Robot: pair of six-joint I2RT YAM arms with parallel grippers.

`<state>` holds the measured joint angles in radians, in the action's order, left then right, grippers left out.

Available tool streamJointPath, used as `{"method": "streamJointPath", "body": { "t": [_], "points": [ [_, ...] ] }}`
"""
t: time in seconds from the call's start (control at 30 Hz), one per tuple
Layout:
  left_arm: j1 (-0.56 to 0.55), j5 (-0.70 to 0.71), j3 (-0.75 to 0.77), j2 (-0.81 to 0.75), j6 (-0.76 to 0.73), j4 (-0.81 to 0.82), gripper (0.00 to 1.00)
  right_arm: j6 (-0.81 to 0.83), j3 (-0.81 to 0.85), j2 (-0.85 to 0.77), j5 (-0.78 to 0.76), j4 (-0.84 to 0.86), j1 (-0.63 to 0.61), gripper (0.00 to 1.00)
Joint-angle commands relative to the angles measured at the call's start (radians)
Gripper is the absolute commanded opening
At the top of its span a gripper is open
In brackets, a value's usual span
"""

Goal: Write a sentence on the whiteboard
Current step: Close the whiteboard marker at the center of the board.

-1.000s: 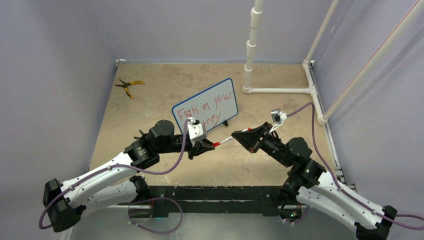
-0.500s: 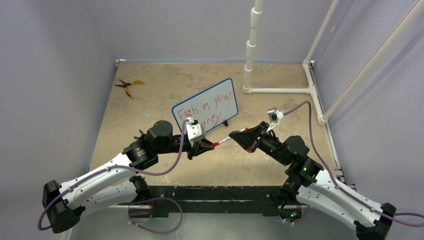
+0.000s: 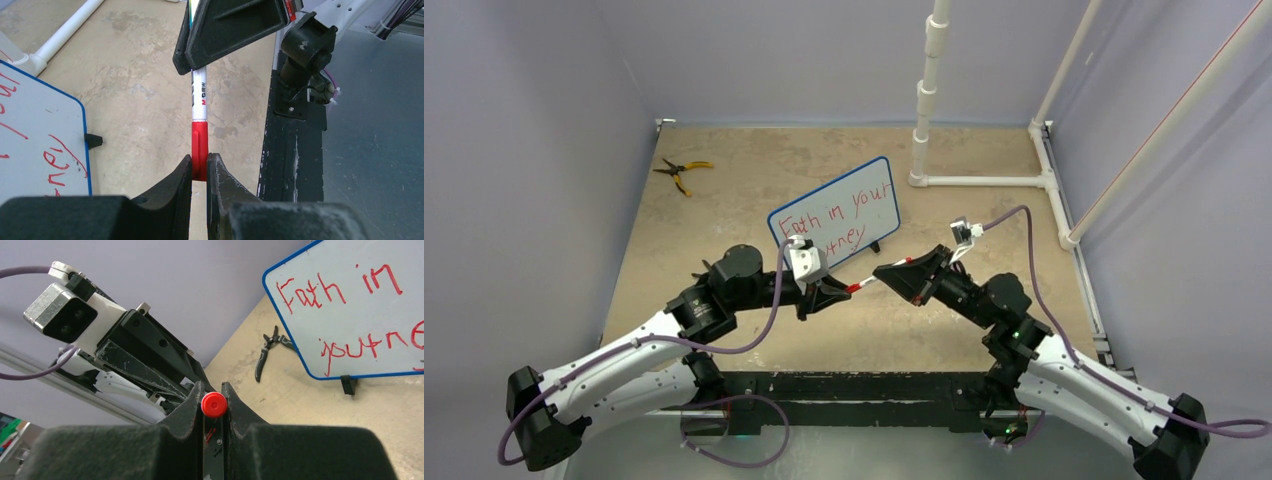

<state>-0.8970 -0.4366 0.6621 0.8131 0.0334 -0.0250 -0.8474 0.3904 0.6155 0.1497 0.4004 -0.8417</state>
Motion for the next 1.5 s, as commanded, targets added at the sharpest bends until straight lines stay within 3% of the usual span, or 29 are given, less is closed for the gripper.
{"method": "streamJointPath", "body": {
  "t": [0.0,0.33,1.13,1.33,1.47],
  "points": [
    [0.005,0.013,-0.001,-0.014,0.016,0.074,0.00,-0.066,-0.038,0.050,0.099,0.148,0.001,0.00],
    [0.006,0.002,-0.016,-0.038,0.025,0.105,0.00,-0.075,-0.039,0.192,0.151,0.248,0.001,0.00],
    [0.049,-0.085,-0.044,-0.045,0.085,0.208,0.00,-0.091,-0.095,0.359,0.256,0.273,-0.061,0.00],
    [0.059,-0.086,-0.040,-0.043,0.090,0.207,0.00,-0.071,-0.081,0.372,0.256,0.239,-0.071,0.00],
    [0.060,-0.091,-0.010,-0.021,0.072,0.146,0.00,-0.047,-0.055,0.302,0.151,0.114,-0.071,0.00]
  ]
}}
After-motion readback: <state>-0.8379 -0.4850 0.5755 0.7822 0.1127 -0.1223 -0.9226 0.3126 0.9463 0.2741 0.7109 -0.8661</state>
